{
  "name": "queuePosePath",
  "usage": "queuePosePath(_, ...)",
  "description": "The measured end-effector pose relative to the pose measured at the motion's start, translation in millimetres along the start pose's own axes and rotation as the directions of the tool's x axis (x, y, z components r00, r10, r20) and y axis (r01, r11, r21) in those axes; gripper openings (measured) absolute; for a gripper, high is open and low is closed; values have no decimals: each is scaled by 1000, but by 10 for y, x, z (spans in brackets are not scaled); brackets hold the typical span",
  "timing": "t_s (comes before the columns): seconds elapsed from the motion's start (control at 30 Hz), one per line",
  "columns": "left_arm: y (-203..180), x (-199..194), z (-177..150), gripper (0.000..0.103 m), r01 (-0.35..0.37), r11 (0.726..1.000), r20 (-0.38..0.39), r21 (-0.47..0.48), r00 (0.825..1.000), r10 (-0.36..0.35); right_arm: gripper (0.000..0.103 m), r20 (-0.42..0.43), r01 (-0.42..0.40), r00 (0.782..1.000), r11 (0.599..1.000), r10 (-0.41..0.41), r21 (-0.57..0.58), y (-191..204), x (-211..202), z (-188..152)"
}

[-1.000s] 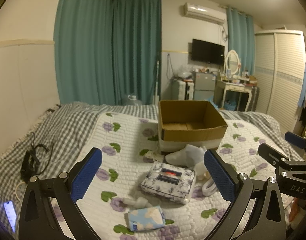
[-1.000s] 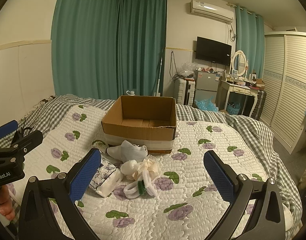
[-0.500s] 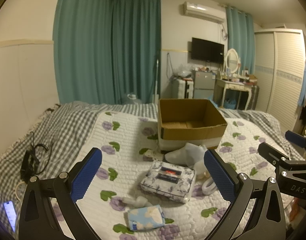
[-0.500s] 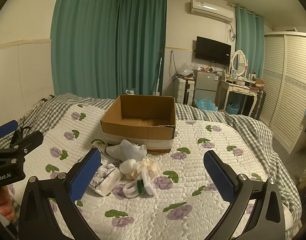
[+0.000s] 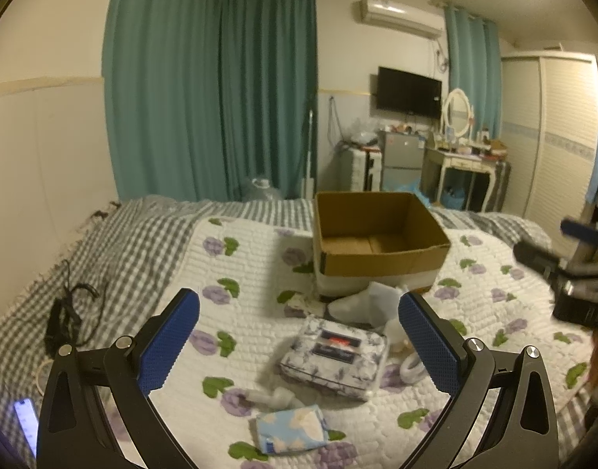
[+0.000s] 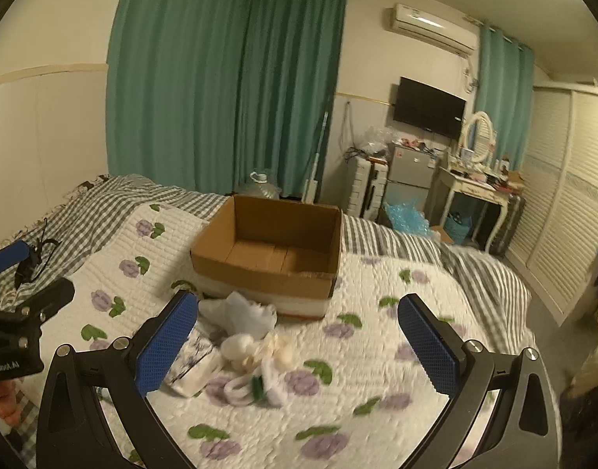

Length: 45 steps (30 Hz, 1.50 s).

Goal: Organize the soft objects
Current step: 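Grasp the floral tissue pack with the left tool while the right tool grasps a white rolled sock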

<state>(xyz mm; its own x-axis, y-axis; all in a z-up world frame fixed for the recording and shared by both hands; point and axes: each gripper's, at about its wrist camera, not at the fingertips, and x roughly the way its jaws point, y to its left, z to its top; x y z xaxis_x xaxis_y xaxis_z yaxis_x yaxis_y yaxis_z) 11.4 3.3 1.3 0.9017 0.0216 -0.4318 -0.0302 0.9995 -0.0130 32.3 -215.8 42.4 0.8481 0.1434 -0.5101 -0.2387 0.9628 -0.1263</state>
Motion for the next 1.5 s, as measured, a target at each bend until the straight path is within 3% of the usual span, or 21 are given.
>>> queuePosePath(0.13,-19,177,74,103,-7,1000,-38,16,999,8,103,-90,-29,996,996,22,-83,7,319,99)
queuePosePath(0.17,-26,234,75,103,-5,1000,-52,14,999,6,103,-144,-54,989,993,38,-109,44,475,54)
queuePosePath(0.3,-90,505,-38,103,-8,1000,-124,26,992,11,100,-327,-141,942,976,80,-167,174,950,-291)
queuePosePath(0.4,-124,700,-227,103,-16,999,-196,39,980,23,99,-414,-174,906,969,89,-173,221,1194,-554)
queuePosePath(0.53,-167,880,-389,103,-14,998,-267,59,963,30,97,-469,-202,874,972,125,-117,163,1402,-688)
queuePosePath(0.6,-190,943,-455,103,-11,998,-296,68,955,31,96,-509,-216,849,973,144,-84,133,1517,-733)
queuePosePath(0.77,-243,1082,-594,103,3,997,-346,81,938,25,85,-576,-240,799,970,174,-40,152,1752,-870)
queuePosePath(0.87,-261,1106,-657,103,6,996,-368,88,929,27,72,-603,-255,774,967,192,-19,165,1816,-949)
queuePosePath(1.0,-313,1125,-704,102,36,996,-387,78,922,-3,42,-615,-282,747,958,253,51,115,1819,-954)
queuePosePath(1.07,-358,1130,-706,102,50,995,-387,86,922,-12,38,-605,-276,750,958,267,80,72,1782,-932)
queuePosePath(1.2,-491,1146,-710,101,85,990,-377,113,925,-36,34,-552,-253,785,959,282,130,-80,1621,-852)
queuePosePath(1.27,-578,1193,-724,95,96,986,-373,138,927,-38,32,-532,-240,800,961,277,139,-143,1559,-817)
queuePosePath(1.37,-730,1344,-797,92,84,973,-370,215,929,2,32,-515,-227,814,963,268,143,-187,1524,-788)
queuePosePath(1.5,-848,1604,-974,81,65,957,-412,283,909,60,32,-514,-224,816,965,264,140,-205,1514,-790)
